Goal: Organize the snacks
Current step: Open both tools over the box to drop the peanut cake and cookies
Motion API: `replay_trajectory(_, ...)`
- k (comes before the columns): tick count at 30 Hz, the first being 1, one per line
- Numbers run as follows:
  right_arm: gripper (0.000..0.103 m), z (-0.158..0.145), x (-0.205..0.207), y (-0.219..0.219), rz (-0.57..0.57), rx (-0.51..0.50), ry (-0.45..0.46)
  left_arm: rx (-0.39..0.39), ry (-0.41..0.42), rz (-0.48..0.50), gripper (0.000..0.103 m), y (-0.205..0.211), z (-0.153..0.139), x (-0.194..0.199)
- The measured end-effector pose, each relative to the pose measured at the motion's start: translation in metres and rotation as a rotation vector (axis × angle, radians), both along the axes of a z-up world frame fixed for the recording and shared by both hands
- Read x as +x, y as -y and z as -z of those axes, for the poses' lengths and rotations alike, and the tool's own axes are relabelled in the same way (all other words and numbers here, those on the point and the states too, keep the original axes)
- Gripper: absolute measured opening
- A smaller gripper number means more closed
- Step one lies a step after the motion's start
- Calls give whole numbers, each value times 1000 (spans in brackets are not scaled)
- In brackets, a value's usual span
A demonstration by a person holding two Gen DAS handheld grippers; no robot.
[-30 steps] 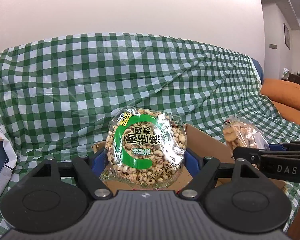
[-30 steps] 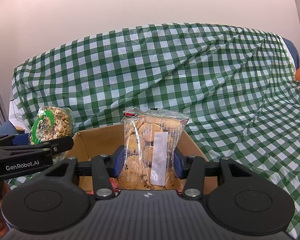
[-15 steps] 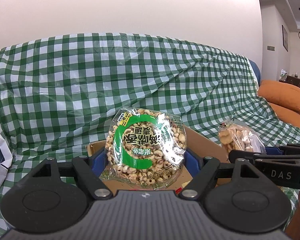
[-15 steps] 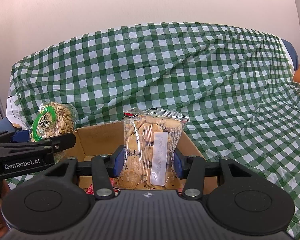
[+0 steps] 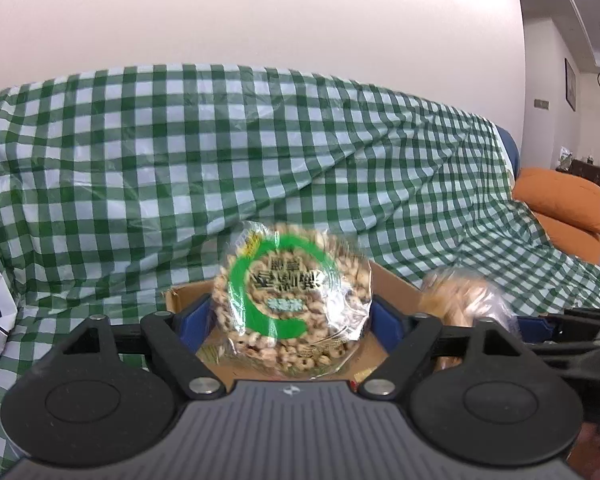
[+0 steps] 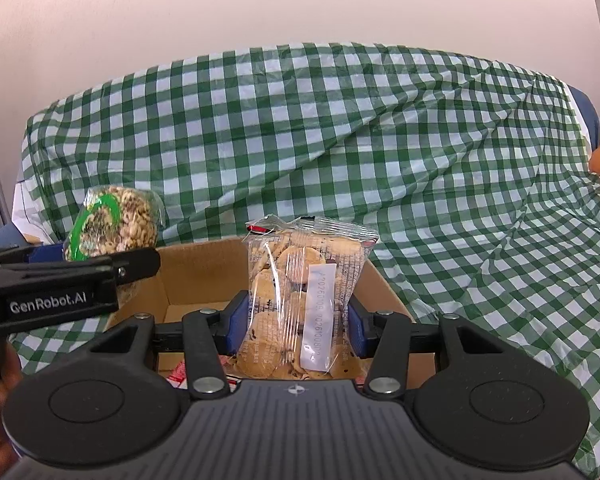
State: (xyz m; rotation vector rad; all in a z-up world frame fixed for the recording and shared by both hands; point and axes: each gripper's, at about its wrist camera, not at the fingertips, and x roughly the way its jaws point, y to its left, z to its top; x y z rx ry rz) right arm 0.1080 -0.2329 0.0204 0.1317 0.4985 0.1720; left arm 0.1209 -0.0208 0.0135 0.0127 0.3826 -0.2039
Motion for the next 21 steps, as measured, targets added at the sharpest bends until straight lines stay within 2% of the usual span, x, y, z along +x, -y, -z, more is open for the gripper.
replay_trajectory(1, 57, 2, 2, -1, 2, -11, -17, 8, -7, 1, 99, 1, 1, 0)
replay_trajectory(3, 83, 4, 4, -2, 32, -42, -22, 20, 18, 1, 101, 0, 1, -4)
replay_trajectory(12, 85, 2, 4, 2, 43, -30, -18, -4, 37, -36, 102, -18, -2, -13)
replay_trajectory(14, 88, 2, 2, 2, 47, -34, -17, 34, 61, -45, 102, -21, -3, -19)
replay_trajectory(17, 96, 1, -2, 6, 57, -29, -8, 136, 127, -61, 103, -20, -8, -35)
replay_trajectory(19, 103, -1, -6, 9, 70, -25, -4, 126, 91, -80, 103, -24, -16, -42)
replay_trajectory(21, 102, -4, -11, 12, 71, -14, -2, 86, 14, -128, 103, -30, -28, -47)
